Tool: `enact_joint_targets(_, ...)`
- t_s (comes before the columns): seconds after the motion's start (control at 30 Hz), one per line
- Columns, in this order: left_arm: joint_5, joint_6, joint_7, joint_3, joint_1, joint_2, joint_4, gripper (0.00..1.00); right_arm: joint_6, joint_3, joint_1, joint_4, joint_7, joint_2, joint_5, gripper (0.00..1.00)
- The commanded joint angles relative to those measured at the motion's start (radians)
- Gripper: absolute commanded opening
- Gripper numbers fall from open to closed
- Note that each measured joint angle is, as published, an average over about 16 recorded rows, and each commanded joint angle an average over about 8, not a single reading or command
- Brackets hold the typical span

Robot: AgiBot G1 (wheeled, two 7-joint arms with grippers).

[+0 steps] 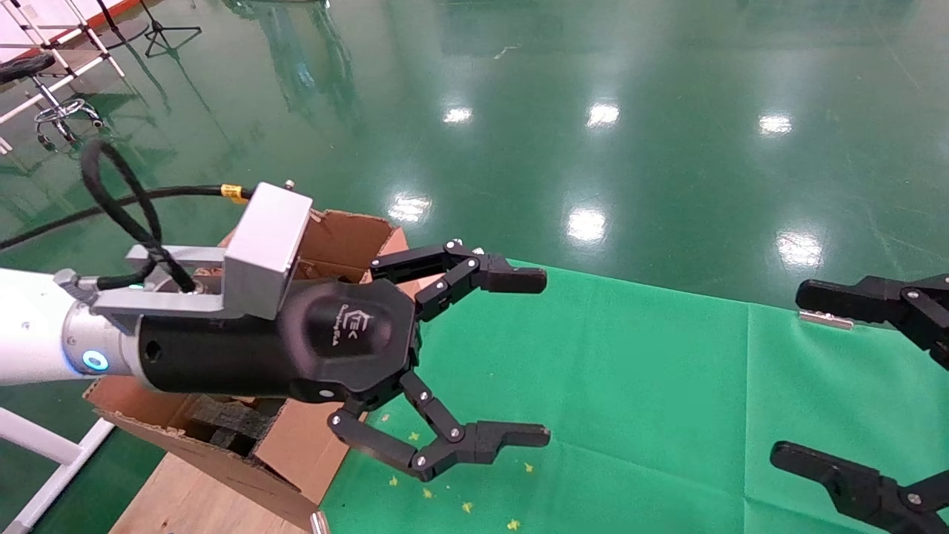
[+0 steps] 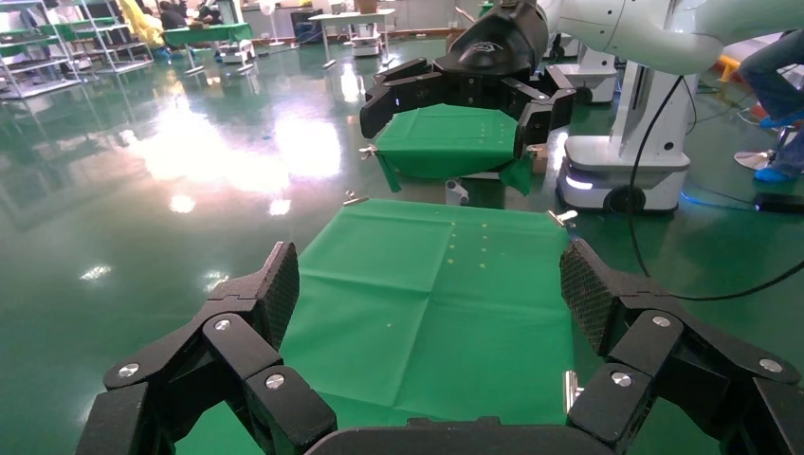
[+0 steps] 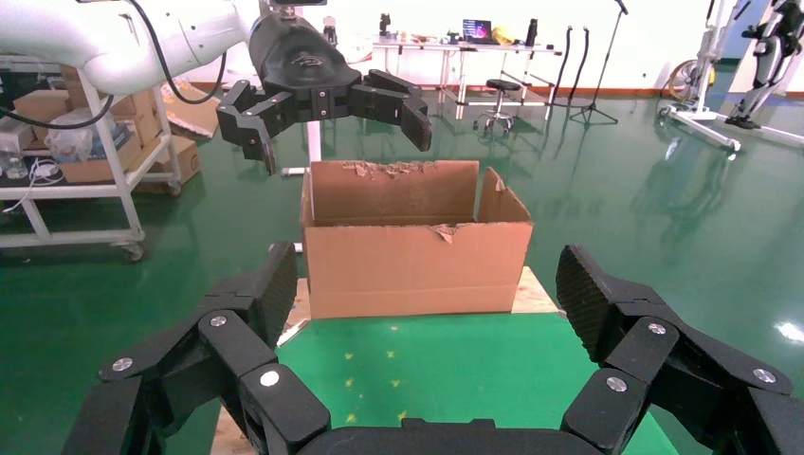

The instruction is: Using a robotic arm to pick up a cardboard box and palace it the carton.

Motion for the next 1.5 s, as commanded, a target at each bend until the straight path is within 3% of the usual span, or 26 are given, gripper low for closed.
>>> enact_joint_targets(0.03,0.0,0.0,0.0,0.0,0.0,0.0,0.0,1.0,0.0,0.0,0.0,0.0,0.0,0.0,0.0,1.0)
enact_joint_targets(1.5,0.001,0.0,0.0,0.001,-0.001,0.0,0.001,1.0,0.0,0.0,0.0,0.0,0.0,0.0,0.0,1.0)
